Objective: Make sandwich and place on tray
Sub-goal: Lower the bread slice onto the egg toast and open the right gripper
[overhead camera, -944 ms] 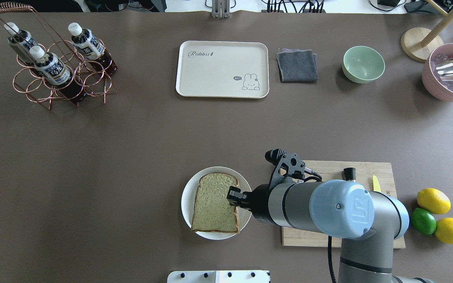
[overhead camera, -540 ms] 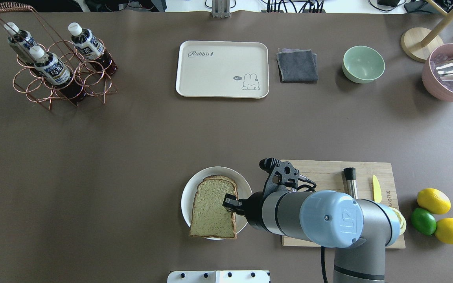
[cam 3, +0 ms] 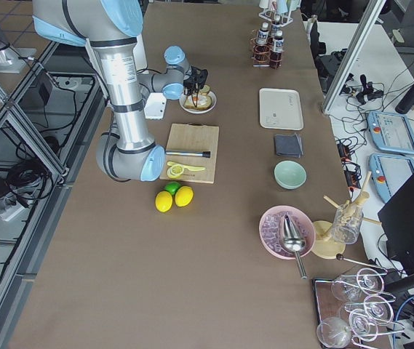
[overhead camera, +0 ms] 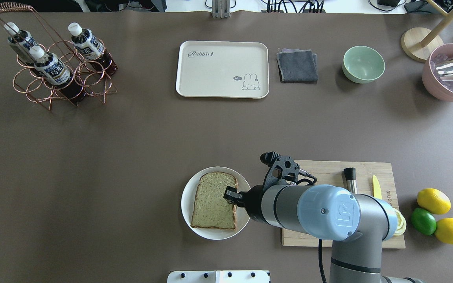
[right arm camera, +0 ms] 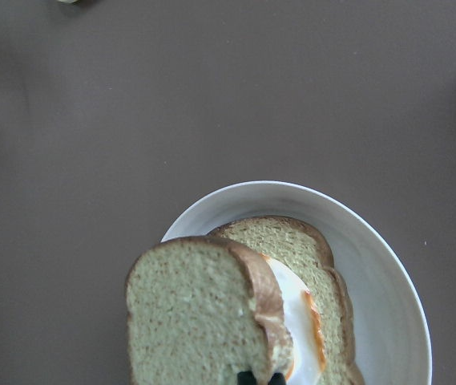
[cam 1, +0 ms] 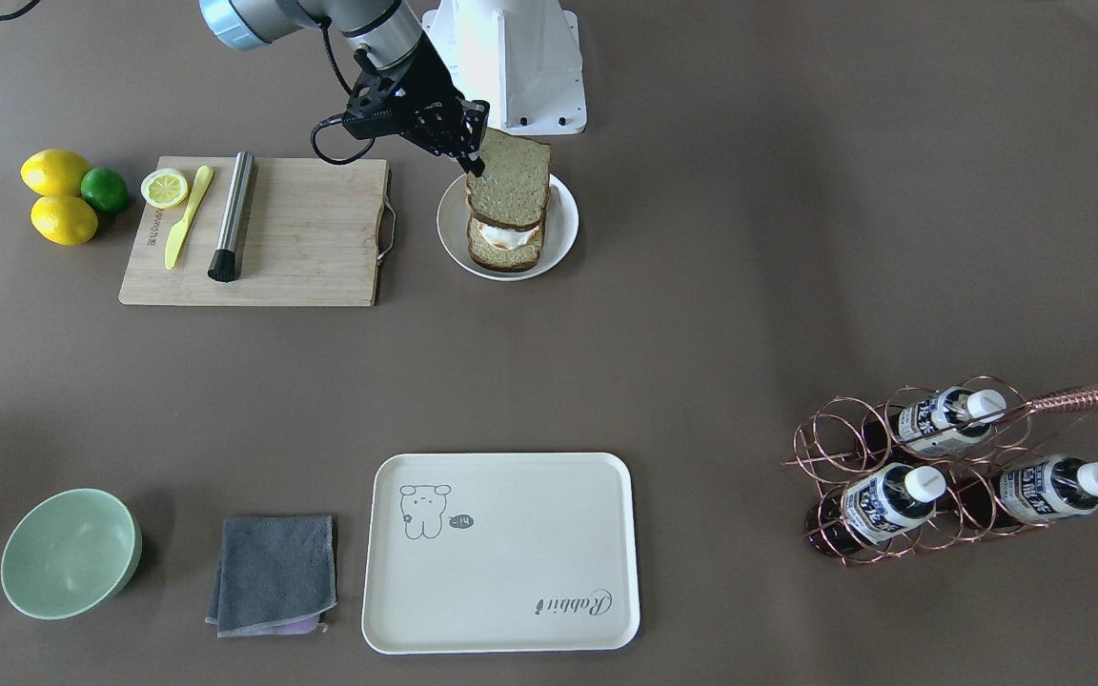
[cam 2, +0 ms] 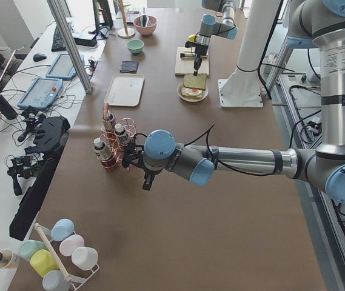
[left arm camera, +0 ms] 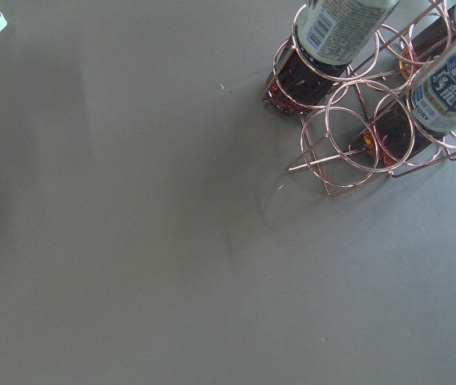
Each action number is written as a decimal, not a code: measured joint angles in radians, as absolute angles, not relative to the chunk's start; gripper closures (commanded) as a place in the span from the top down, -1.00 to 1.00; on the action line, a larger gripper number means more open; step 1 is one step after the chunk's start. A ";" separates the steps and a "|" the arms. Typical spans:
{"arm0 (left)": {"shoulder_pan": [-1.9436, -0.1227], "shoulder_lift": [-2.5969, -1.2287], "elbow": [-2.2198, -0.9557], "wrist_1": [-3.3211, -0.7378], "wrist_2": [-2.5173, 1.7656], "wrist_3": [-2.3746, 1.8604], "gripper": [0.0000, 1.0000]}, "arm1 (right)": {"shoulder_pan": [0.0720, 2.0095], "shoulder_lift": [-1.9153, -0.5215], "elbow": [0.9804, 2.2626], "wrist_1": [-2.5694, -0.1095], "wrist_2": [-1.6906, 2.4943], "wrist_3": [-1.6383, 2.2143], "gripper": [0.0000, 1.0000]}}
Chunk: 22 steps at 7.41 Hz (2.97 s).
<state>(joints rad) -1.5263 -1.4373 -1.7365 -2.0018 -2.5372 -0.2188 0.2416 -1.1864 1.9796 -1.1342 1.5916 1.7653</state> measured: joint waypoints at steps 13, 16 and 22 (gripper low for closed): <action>-1.526 -1.425 -1.737 -2.002 -2.538 -0.213 0.96 | 0.240 -1.138 1.873 -1.134 1.589 1.758 -1.00; -1.526 -1.425 -1.737 -2.002 -2.537 -0.213 0.96 | 0.240 -1.143 1.870 -1.134 1.591 1.753 -1.00; -1.526 -1.425 -1.738 -2.002 -2.538 -0.213 0.96 | 0.236 -1.142 1.870 -1.134 1.580 1.730 1.00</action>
<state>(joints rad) -1.5263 -1.4251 -1.7379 -2.0018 -2.5385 -0.2132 0.2362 -1.1418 1.8699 -1.1337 1.5795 1.7296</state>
